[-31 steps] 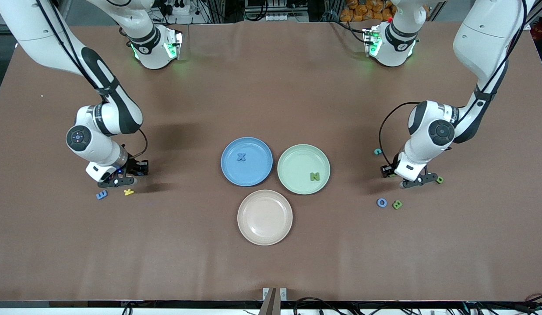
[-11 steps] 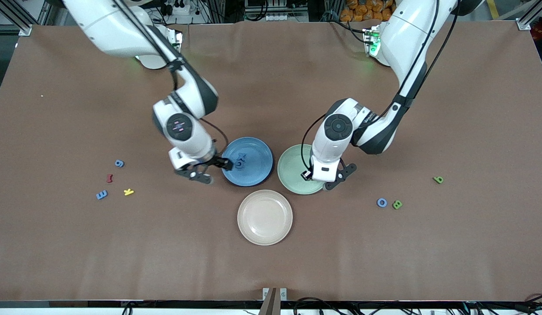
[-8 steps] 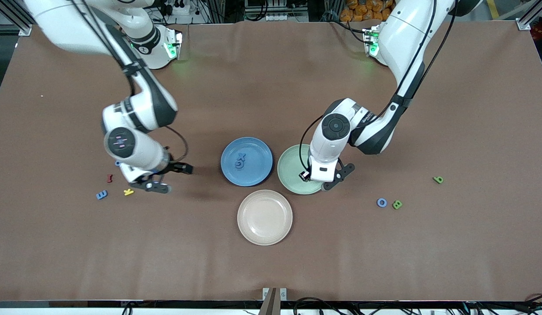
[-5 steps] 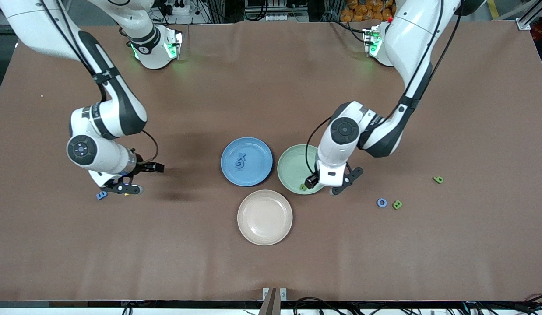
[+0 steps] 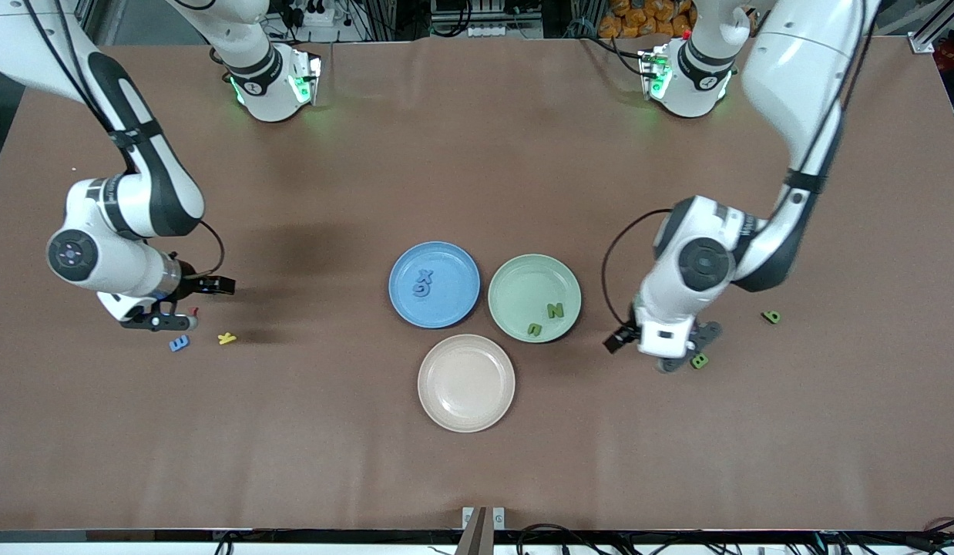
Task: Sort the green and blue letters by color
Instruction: 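Grasp blue 6 with the right gripper while the left gripper grasps green B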
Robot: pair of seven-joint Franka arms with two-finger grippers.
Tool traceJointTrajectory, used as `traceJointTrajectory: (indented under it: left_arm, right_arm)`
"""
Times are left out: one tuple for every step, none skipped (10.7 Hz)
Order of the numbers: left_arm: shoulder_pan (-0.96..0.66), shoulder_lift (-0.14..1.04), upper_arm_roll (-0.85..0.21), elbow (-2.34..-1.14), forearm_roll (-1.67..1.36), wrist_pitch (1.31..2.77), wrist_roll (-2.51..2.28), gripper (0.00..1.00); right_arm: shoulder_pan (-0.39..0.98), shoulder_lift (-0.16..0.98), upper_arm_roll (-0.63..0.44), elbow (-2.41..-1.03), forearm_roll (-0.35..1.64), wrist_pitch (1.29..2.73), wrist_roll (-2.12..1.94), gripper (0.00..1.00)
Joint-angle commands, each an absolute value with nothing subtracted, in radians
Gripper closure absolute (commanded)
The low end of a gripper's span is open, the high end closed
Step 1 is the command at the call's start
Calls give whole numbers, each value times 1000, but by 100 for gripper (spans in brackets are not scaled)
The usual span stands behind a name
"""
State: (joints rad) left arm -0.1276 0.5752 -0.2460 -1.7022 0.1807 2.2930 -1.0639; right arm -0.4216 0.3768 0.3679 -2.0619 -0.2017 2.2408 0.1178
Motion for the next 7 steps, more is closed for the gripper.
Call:
traceJointTrajectory:
  left_arm:
    - [12, 568, -273, -1712, 210, 2272, -1015, 0]
    - [50, 575, -275, -1710, 215, 2272, -1012, 0]
    - [83, 595, -275, -1709, 216, 2273, -981, 0]
    - [115, 610, -275, -1706, 216, 2273, -948, 0]
    - [135, 627, -275, -1706, 221, 2275, -913, 0]
    - [144, 633, -275, -1706, 222, 2279, -891, 0]
    - [144, 644, -275, -1706, 224, 2283, -882, 0]
  right_arm:
    - [-529, 322, 387, -2206, -222, 2406, 7, 16]
    - [-538, 322, 371, -2213, -222, 2427, -9, 19]
    - [-538, 324, 358, -2223, -222, 2453, -11, 20]
    - [-537, 327, 341, -2247, -222, 2515, -11, 22]
    - [-532, 330, 331, -2272, -222, 2558, -12, 25]
    - [-531, 334, 324, -2276, -222, 2569, -11, 27]
    - [-531, 340, 322, -2286, -222, 2594, -11, 27]
